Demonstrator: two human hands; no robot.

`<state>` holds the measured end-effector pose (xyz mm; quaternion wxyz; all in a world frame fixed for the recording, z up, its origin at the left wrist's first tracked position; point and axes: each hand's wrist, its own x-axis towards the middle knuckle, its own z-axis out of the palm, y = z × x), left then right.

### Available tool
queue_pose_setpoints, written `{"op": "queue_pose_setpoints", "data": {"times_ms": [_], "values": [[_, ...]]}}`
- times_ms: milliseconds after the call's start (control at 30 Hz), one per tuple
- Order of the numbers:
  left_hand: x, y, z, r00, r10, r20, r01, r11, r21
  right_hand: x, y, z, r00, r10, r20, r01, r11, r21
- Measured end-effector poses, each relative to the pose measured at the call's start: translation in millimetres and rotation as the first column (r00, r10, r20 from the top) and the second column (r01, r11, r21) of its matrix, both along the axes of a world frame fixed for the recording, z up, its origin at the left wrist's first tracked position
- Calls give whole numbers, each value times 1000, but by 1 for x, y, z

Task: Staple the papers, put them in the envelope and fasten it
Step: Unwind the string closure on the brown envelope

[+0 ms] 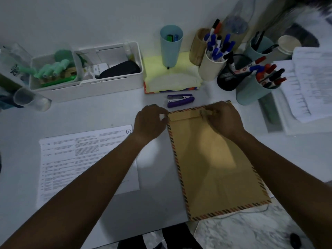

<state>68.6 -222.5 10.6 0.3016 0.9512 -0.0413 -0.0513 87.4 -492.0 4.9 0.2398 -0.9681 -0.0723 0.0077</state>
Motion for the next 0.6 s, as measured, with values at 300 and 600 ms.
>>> {"op": "queue_pose_setpoints", "data": {"times_ms": [300,600], "values": [[12,-70,-27,981,-175,84,157,970,185,-19,-16,-27,998,47,35,-46,998,-33],[15,-73,-35,996,-79,30,81,992,-99,-19,5,-20,990,-124,-62,126,992,22]]}}
